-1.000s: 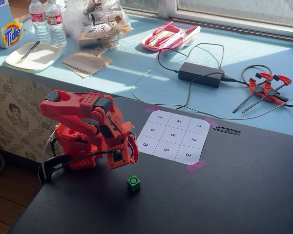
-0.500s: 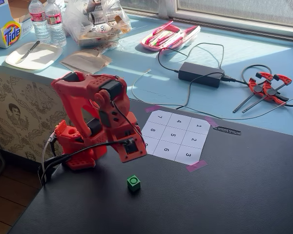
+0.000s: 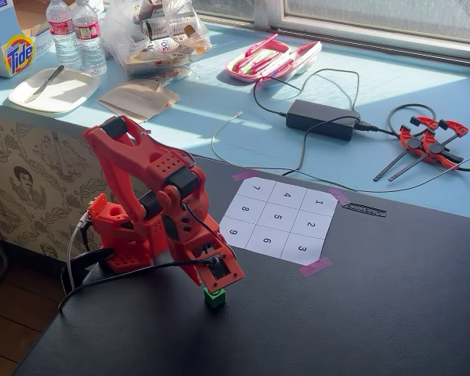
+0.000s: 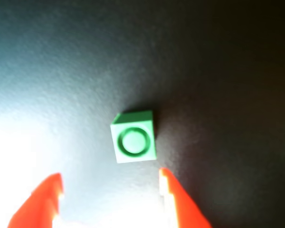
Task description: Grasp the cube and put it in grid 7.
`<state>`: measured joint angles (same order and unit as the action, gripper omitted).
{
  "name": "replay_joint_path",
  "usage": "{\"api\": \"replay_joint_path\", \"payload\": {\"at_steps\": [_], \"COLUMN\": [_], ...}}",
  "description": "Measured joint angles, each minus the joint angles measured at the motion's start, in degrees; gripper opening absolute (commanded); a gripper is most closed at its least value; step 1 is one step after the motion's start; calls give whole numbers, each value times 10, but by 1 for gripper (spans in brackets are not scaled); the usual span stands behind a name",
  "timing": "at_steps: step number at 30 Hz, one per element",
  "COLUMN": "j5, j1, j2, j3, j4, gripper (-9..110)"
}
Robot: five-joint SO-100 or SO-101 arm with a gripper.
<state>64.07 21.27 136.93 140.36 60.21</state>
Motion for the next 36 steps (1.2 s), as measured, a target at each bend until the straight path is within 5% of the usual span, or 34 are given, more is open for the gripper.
{"api": "replay_joint_path", "payload": {"at_steps": [21,24,28,36], "j5": [175,185,187,162], "j1": [36,41,41,37], "j2": [0,0,0,34], "j3": [108,130,131,153], "j4": [-149,-191,-210,-233], "gripper": [31,26,0,0]}}
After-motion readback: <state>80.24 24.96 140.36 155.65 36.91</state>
